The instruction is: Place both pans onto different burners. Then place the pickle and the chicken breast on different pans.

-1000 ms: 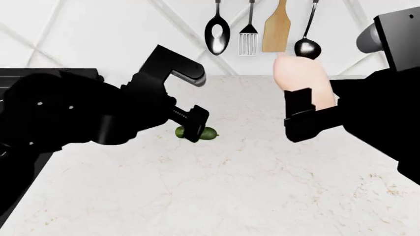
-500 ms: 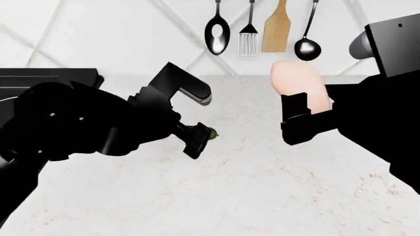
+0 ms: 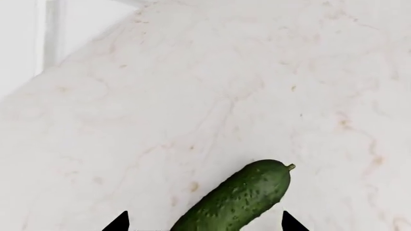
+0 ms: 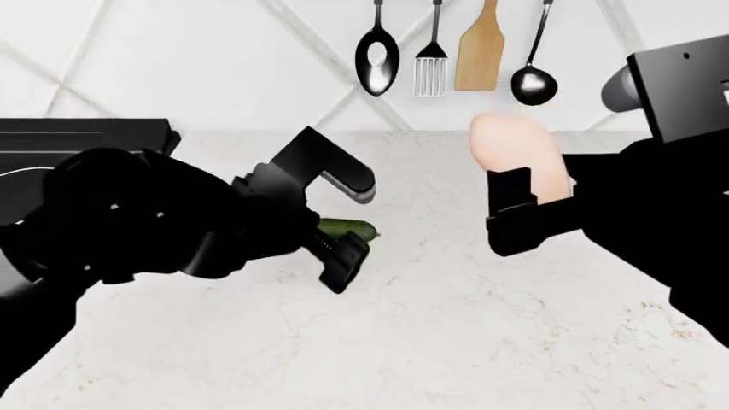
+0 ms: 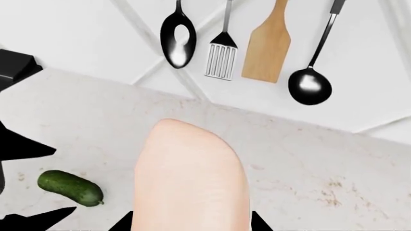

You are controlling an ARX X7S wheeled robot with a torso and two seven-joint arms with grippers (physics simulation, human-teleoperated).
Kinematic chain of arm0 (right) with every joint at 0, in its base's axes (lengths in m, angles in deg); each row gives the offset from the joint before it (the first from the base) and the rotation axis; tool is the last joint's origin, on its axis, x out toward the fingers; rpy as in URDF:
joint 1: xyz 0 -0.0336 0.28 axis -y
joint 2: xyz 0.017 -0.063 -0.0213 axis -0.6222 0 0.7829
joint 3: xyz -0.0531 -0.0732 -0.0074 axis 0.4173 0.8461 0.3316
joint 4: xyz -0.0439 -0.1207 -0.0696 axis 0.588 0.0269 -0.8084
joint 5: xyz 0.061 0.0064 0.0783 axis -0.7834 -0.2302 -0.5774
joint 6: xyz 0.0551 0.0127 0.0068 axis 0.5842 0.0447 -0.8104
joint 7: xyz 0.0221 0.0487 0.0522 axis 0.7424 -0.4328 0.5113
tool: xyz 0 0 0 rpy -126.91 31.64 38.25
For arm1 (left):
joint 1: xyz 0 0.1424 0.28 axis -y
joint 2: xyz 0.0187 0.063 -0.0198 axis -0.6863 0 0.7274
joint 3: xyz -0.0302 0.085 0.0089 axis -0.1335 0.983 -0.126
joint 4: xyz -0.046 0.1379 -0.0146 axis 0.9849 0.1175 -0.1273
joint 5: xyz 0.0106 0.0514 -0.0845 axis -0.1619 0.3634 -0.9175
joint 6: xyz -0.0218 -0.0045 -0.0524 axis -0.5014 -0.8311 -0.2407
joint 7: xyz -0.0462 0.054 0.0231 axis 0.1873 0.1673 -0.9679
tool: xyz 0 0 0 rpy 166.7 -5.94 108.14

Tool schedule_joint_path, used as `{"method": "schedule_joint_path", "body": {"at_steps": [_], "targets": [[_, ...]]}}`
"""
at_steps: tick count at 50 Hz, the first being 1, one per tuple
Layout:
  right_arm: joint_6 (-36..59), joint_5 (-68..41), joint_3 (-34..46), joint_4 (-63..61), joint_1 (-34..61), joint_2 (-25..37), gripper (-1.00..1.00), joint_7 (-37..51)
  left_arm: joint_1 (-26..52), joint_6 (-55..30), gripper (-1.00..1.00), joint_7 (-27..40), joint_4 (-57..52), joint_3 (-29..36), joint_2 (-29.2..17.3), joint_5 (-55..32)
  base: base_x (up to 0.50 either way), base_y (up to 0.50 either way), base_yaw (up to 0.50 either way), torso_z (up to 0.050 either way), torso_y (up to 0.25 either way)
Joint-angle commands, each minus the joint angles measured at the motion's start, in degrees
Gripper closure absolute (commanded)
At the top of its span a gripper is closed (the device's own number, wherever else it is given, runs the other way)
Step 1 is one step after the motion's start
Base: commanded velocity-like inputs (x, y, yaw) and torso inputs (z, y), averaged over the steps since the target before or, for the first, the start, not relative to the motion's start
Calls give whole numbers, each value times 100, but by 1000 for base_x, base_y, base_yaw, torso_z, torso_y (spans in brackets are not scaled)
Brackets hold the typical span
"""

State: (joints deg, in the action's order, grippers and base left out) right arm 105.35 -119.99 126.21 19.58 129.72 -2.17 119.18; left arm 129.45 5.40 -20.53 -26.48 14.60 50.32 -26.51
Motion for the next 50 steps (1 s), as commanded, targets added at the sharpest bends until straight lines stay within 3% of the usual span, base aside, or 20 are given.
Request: {"method": "schedule_joint_path", "body": {"at_steps": [1,28,49,50], "targets": [[25,134,-17,12,-29,-2,100,-57,74,-86,-100,-288,-44,218,25,216,0,0,0,0,0],[43,565,103,266,-168,-223,100,-344,230,-216,-100,-762,168,841,171,920,0,0,0,0,0],[100,540,178,310,-31,-271,100,-242,143,-309,-100,-790,214,1024,167,978,2,0,0,0,0],[99,541,177,312,-30,-266,100,-242,137,-296,100,-767,214,1000,158,962,0,0,0,0,0]]}}
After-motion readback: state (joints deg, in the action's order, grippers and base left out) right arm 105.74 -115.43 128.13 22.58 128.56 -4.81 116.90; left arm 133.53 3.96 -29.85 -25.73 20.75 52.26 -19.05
